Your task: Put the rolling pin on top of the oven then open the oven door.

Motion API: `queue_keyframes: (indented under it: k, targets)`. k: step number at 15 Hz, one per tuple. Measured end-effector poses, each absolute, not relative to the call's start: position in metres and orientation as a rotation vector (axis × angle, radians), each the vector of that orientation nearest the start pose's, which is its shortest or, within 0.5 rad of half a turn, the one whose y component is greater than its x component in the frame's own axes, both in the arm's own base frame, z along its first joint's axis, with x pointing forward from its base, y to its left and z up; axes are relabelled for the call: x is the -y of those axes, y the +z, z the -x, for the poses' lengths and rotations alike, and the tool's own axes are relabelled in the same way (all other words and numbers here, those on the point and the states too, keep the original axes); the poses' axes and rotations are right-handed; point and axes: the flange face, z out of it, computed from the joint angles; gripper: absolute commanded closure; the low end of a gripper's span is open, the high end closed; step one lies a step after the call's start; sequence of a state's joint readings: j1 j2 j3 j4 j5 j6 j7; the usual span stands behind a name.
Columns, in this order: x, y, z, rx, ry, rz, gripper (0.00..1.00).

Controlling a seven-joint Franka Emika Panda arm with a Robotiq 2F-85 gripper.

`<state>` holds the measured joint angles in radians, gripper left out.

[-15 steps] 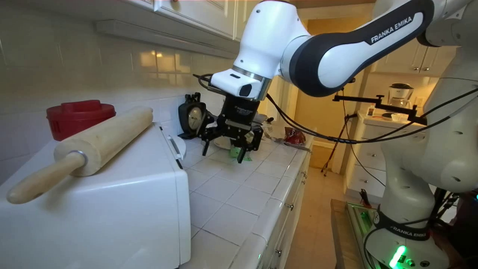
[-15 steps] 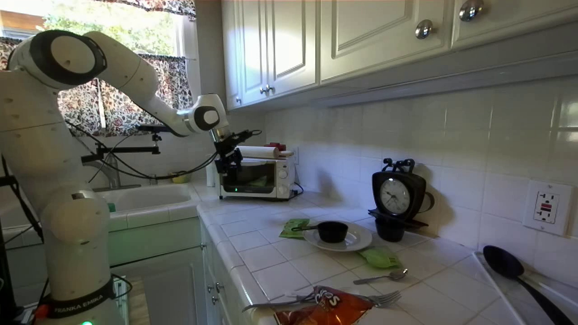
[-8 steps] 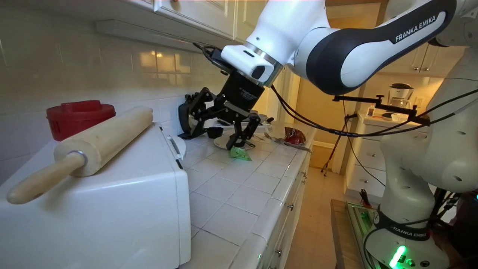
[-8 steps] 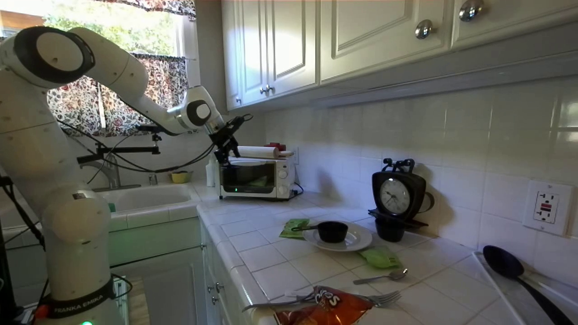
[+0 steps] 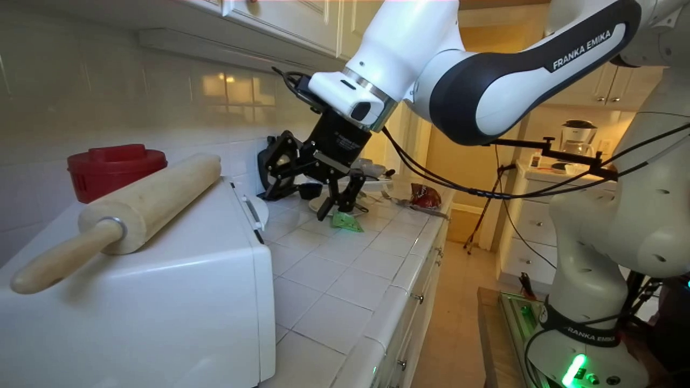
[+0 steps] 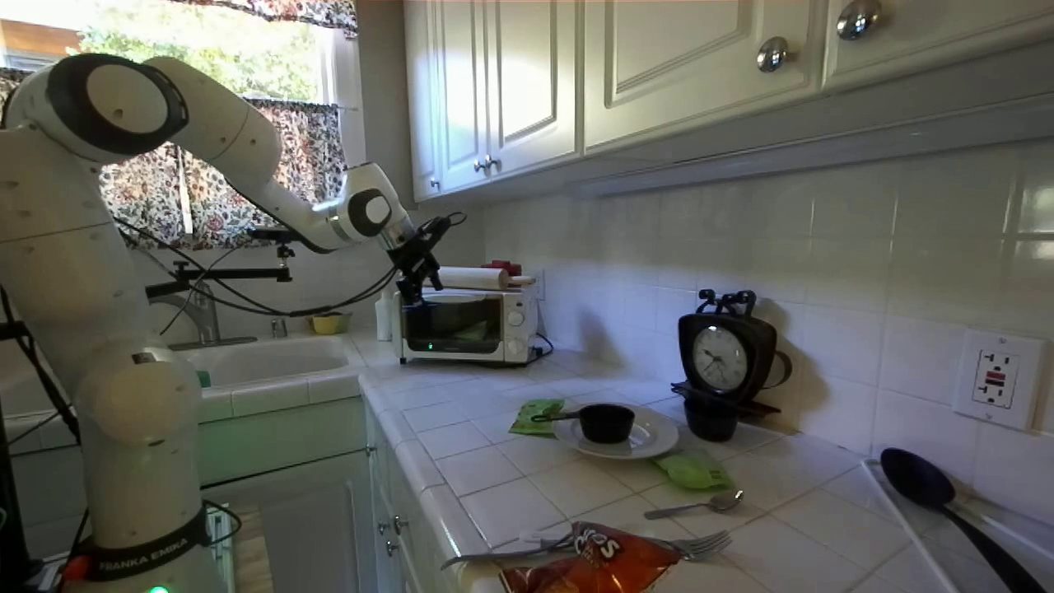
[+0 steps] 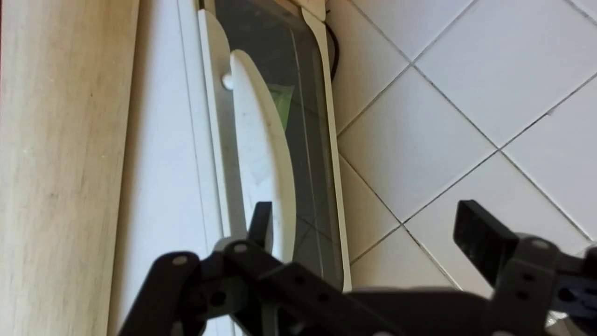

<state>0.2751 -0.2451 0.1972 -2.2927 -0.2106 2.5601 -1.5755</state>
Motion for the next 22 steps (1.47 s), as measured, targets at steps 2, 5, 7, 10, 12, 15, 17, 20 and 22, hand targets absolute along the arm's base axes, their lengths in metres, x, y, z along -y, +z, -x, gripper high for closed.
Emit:
queue_keyframes:
  k: [2,5,7,10,12,15,17,20,22]
  targets:
    - [-0.238,0.498,-0.460,-2.383,0.430,-1.227,0.00]
    - [-0.237,0.496,-0.472,-2.379,0.432,-1.246,0.00]
    - [-0.236,0.496,-0.480,-2.375,0.435,-1.256,0.00]
    - [-0.236,0.495,-0.488,-2.368,0.439,-1.273,0.00]
    - [-0.235,0.495,-0.492,-2.363,0.438,-1.291,0.00]
    - [-0.232,0.495,-0.494,-2.362,0.406,-1.336,0.00]
    - [-0.226,0.491,-0.494,-2.368,0.355,-1.383,0.00]
    - [-0.212,0.482,-0.494,-2.368,0.265,-1.476,0.00]
    - [-0.200,0.477,-0.495,-2.363,0.206,-1.537,0.00]
